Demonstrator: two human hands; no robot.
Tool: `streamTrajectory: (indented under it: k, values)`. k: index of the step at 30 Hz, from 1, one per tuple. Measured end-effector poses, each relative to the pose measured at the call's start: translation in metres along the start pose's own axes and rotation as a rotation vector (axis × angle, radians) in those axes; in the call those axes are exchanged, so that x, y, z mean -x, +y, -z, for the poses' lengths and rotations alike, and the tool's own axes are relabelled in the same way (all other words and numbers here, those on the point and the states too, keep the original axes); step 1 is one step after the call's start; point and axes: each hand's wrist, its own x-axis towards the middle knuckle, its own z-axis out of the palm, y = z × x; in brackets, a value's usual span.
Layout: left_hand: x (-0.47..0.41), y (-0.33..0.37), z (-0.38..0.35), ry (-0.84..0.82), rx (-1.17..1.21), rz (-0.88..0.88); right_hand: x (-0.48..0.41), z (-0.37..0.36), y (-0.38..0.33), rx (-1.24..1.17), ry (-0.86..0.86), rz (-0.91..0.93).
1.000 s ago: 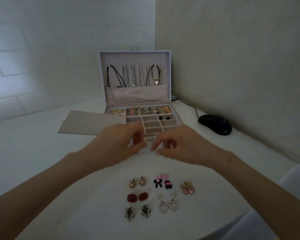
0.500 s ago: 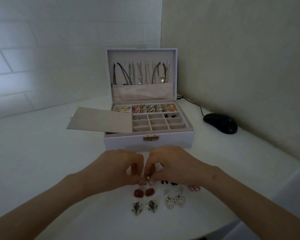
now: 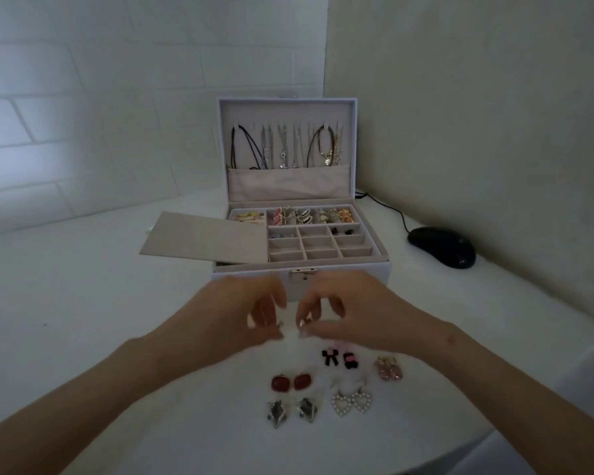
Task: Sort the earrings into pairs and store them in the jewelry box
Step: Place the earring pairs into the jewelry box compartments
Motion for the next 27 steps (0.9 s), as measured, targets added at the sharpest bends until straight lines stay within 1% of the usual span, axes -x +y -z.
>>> streamTrajectory:
  k: [3, 5, 7, 9, 13, 15, 20, 24, 27]
  values:
    - [-0.02, -0.002, 0.025, 0.183, 0.145, 0.015, -0.016, 0.019, 0.005, -0.059, 0.2, -0.058]
    - [-0.043, -0.007, 0.039, 0.268, 0.129, 0.039, -0.037, 0.03, 0.014, -0.052, 0.321, -0.111]
    - [-0.065, -0.015, 0.043, 0.275, 0.062, 0.081, -0.059, 0.036, 0.025, -0.041, 0.382, -0.174]
    - [-0.083, -0.025, 0.039, 0.235, 0.006, 0.125, -0.078, 0.035, 0.033, 0.012, 0.372, -0.223]
    - [-0.098, -0.036, 0.026, 0.139, -0.172, 0.156, -0.095, 0.028, 0.038, 0.093, 0.272, -0.264]
    - [-0.1, -0.037, 0.024, 0.106, -0.252, 0.146, -0.098, 0.027, 0.038, 0.113, 0.222, -0.262]
    - [-0.099, -0.037, 0.022, 0.096, -0.386, 0.091, -0.103, 0.027, 0.036, 0.111, 0.16, -0.276]
    - [-0.097, -0.034, 0.022, 0.113, -0.4, 0.06, -0.105, 0.03, 0.033, 0.104, 0.117, -0.254]
    - [-0.095, -0.035, 0.023, 0.143, -0.36, 0.09, -0.106, 0.031, 0.032, 0.11, 0.082, -0.258]
